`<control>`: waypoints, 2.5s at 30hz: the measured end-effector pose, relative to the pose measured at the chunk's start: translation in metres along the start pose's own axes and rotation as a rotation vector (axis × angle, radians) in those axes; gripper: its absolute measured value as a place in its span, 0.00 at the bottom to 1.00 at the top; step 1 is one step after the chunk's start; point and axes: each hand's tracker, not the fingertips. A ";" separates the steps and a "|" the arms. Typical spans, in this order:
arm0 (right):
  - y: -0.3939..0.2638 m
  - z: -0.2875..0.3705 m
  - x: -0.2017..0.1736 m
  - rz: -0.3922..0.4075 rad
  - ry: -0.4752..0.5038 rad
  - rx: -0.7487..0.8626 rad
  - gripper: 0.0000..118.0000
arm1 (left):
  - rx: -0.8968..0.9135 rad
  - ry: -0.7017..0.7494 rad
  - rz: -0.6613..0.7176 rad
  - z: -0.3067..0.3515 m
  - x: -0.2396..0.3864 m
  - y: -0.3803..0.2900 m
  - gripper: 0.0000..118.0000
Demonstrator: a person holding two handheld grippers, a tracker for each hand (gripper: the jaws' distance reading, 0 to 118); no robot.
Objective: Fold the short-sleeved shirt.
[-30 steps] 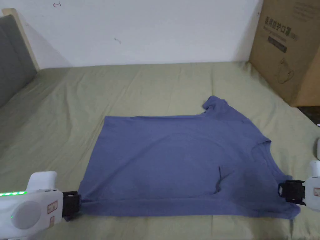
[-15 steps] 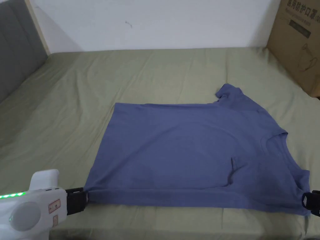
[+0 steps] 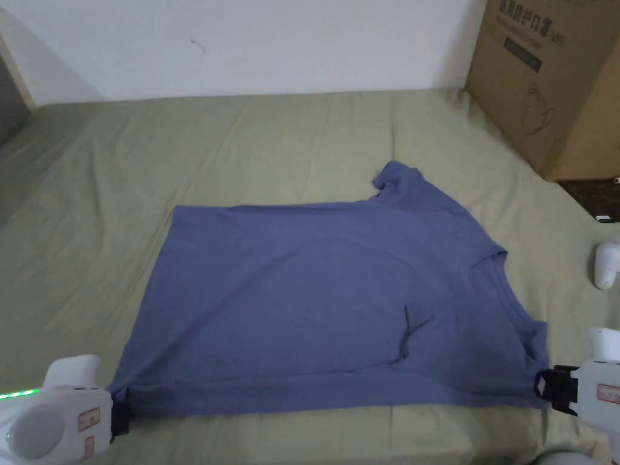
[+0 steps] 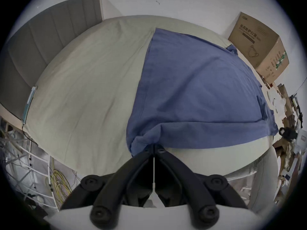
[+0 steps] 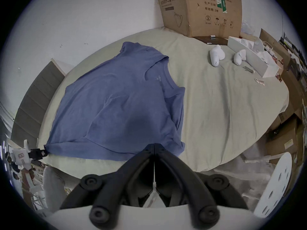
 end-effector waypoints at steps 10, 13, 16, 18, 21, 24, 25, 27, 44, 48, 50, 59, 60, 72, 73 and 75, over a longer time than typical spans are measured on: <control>0.012 -0.042 0.007 0.044 0.011 -0.129 0.61 | 0.023 -0.005 0.018 0.003 -0.008 0.012 0.00; 0.002 -0.050 0.009 0.047 -0.020 -0.150 0.00 | 0.036 -0.019 0.011 0.002 -0.008 0.012 0.00; 0.007 -0.038 0.010 0.009 0.003 -0.116 0.00 | 0.040 -0.013 0.005 0.005 -0.006 0.010 0.00; 0.012 -0.035 0.011 0.014 -0.001 -0.113 0.00 | 0.043 -0.015 0.006 0.008 -0.008 0.013 0.00; 0.017 -0.024 0.009 0.029 -0.005 -0.100 0.00 | 0.066 -0.017 0.008 0.016 -0.009 0.017 0.00; 0.024 -0.015 0.006 0.026 0.001 -0.078 0.00 | 0.101 -0.006 -0.008 0.025 -0.008 0.023 0.00; 0.028 -0.012 0.006 0.022 0.004 -0.068 0.00 | 0.093 -0.019 -0.002 0.026 -0.011 0.027 0.00; 0.040 -0.011 0.005 0.007 0.014 -0.059 0.00 | 0.104 -0.031 0.002 0.029 -0.011 0.037 0.00; 0.173 -0.106 -0.004 -0.054 -0.051 -0.079 0.00 | 0.036 0.053 -0.030 -0.075 -0.018 0.181 0.00; 0.168 -0.124 -0.005 -0.041 -0.076 -0.096 0.00 | 0.027 0.048 -0.050 -0.098 -0.012 0.182 0.19; 0.166 -0.123 -0.003 -0.068 -0.069 -0.082 0.07 | 0.019 0.063 -0.041 -0.104 -0.019 0.181 0.65; 0.153 -0.069 -0.017 0.042 -0.039 -0.011 0.48 | 0.109 -0.013 0.032 -0.037 -0.028 0.157 0.70; 0.148 -0.064 -0.018 0.044 -0.035 -0.002 0.16 | 0.119 -0.036 0.032 -0.030 -0.029 0.150 0.45; 0.068 -0.052 -0.020 0.002 0.012 -0.067 0.00 | 0.118 -0.031 0.022 -0.031 -0.030 0.083 0.13; 0.067 -0.051 -0.021 0.000 0.011 -0.063 0.00 | 0.122 -0.020 0.033 -0.033 -0.025 0.087 0.33; 0.067 -0.049 -0.021 -0.002 0.015 -0.060 0.00 | 0.107 -0.034 0.064 -0.048 -0.025 0.094 0.79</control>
